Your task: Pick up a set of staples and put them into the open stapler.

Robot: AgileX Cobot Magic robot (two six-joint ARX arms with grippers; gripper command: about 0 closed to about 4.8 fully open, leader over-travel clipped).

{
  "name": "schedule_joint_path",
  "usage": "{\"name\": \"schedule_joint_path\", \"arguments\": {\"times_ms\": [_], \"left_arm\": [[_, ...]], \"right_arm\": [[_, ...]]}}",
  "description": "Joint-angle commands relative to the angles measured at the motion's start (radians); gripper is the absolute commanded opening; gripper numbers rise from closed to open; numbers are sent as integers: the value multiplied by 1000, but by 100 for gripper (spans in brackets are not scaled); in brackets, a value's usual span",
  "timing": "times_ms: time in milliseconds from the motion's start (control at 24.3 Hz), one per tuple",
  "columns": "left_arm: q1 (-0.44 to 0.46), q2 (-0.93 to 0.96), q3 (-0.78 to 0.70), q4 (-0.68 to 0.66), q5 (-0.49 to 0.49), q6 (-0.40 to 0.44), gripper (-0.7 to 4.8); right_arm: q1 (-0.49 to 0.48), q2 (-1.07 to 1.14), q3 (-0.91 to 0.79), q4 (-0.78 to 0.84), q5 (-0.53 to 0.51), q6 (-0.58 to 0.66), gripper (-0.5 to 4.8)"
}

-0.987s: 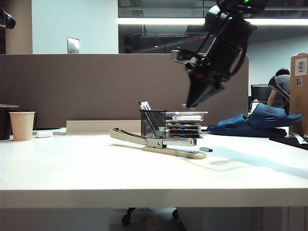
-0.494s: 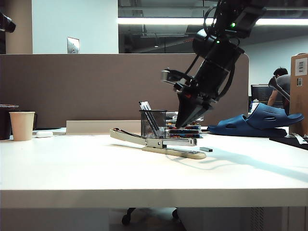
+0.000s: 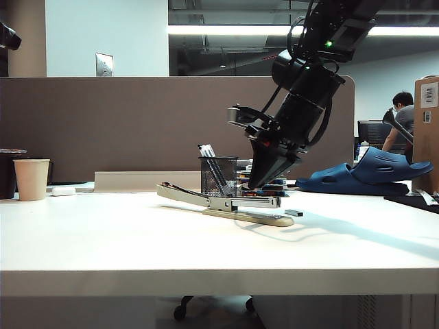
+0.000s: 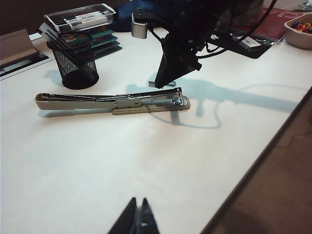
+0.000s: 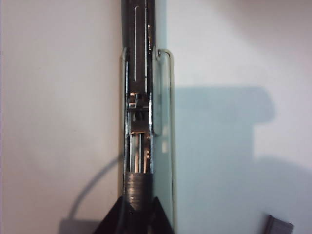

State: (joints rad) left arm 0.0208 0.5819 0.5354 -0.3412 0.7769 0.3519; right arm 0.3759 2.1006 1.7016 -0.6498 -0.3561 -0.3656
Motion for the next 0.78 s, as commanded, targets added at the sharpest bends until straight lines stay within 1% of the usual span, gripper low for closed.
{"name": "schedule_joint_path", "arguments": {"times_ms": [41, 329, 453, 782], "left_arm": [[0, -1, 5, 5, 9, 8, -5], [0, 7, 5, 6, 1, 16, -5], [-3, 49, 5, 24, -6, 19, -5], [-45, 194, 5, 159, -6, 16, -5]], "right_arm": [[2, -2, 3, 11, -6, 3, 48], [2, 14, 3, 1, -5, 3, 48], [2, 20, 3, 3, -2, 3, 48], [2, 33, 3, 2, -2, 3, 48]]}}
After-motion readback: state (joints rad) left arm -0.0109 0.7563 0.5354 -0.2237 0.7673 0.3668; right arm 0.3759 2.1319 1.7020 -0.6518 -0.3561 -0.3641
